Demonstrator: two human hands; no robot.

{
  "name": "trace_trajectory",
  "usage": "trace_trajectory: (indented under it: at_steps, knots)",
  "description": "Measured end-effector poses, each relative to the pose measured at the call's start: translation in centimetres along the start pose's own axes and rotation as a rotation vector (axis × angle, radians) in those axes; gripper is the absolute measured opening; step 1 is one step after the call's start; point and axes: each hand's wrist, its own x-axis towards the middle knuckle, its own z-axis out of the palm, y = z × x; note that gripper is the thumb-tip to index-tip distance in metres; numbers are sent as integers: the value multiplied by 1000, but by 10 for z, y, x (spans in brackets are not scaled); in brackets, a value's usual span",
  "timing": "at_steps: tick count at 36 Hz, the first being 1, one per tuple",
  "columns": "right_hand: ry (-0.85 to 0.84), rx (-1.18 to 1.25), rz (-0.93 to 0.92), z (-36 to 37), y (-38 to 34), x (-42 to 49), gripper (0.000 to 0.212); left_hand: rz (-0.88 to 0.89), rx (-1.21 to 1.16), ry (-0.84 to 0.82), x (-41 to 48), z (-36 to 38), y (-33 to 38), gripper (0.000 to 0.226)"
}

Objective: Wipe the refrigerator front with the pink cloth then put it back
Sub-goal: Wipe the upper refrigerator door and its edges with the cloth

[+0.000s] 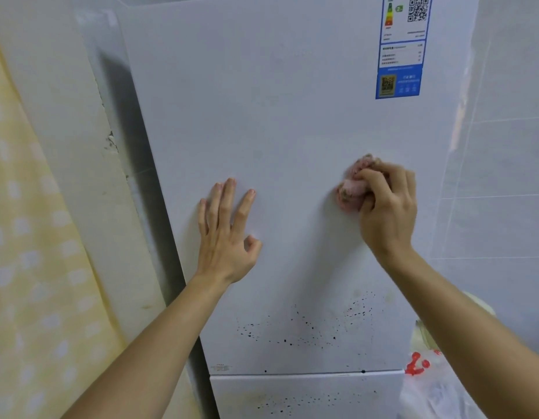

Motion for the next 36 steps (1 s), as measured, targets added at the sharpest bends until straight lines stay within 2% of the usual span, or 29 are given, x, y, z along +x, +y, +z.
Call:
trace_trajectory:
  at_steps: [2,5,8,10,15,20,24,26,29,31,33,35,36]
  knots:
    - [-16,-13,-21,2,-1,-20,27,-9,5,10,0,1,2,98]
    - [-113,-15,-202,2,10,-74,21,-13,17,29,0,5,6,97]
    - [-277,7,-395,-5,26,-134,43,-32,26,47,0,9,10,97]
    - [-383,18,-462,-11,40,-161,44,-48,25,54,0,10,13,98]
    - [-519,18,-544,-18,55,-151,38,-52,26,61,0,12,21,99]
    - [-370,11,-429,-34,65,-90,44,17,48,61,2,14,32,93]
    - [-164,-31,-258,-37,67,-25,27,17,54,52,10,19,42,92]
    - [-72,-34,-131,-35,66,-4,26,16,57,54,13,23,45,91]
    - [-12,-23,-65,-29,61,-4,24,8,58,74,14,27,48,90]
    - [-17,-10,-103,-27,59,-24,19,3,65,87,13,30,50,91]
    - [-86,8,-220,-26,67,-64,19,-2,64,95,13,32,51,91]
    - [-253,10,-359,-27,88,-116,19,-4,58,103,13,32,50,90]
    - [-351,-1,-406,-29,100,-141,25,-4,57,105,13,33,50,89]
